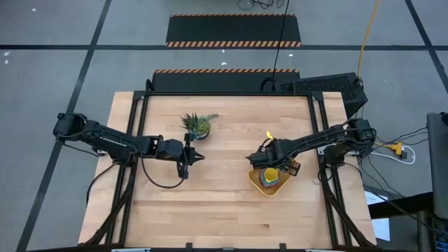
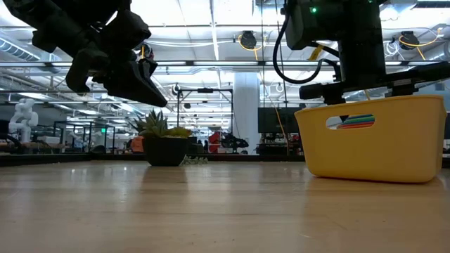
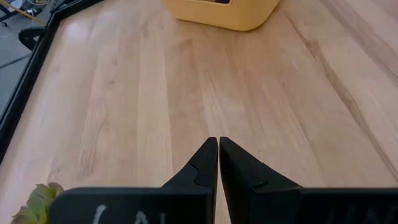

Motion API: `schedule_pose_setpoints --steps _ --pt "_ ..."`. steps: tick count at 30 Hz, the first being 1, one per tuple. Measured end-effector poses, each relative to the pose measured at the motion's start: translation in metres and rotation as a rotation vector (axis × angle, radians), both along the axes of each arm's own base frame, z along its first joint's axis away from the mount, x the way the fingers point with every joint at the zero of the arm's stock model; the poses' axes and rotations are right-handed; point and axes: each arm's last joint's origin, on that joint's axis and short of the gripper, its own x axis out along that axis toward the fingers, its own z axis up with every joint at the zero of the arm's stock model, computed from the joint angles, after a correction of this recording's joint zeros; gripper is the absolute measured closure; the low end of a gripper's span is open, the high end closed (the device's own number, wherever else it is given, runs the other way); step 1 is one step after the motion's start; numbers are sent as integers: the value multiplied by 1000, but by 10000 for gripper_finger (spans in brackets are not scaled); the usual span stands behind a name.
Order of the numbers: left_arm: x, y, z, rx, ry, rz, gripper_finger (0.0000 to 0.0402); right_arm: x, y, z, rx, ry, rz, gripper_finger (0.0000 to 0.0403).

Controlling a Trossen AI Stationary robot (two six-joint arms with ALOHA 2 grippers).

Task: Nest measuring cups in basket
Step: Put the stacked measuring cups into the bin

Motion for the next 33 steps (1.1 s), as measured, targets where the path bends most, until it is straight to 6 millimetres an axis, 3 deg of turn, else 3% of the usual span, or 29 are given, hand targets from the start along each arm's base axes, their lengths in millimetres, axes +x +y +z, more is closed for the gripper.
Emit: schedule_pose_setpoints --steps 33 --pt "-2 1 -4 19 15 -10 380 -10 -1 15 41 -1 69 190"
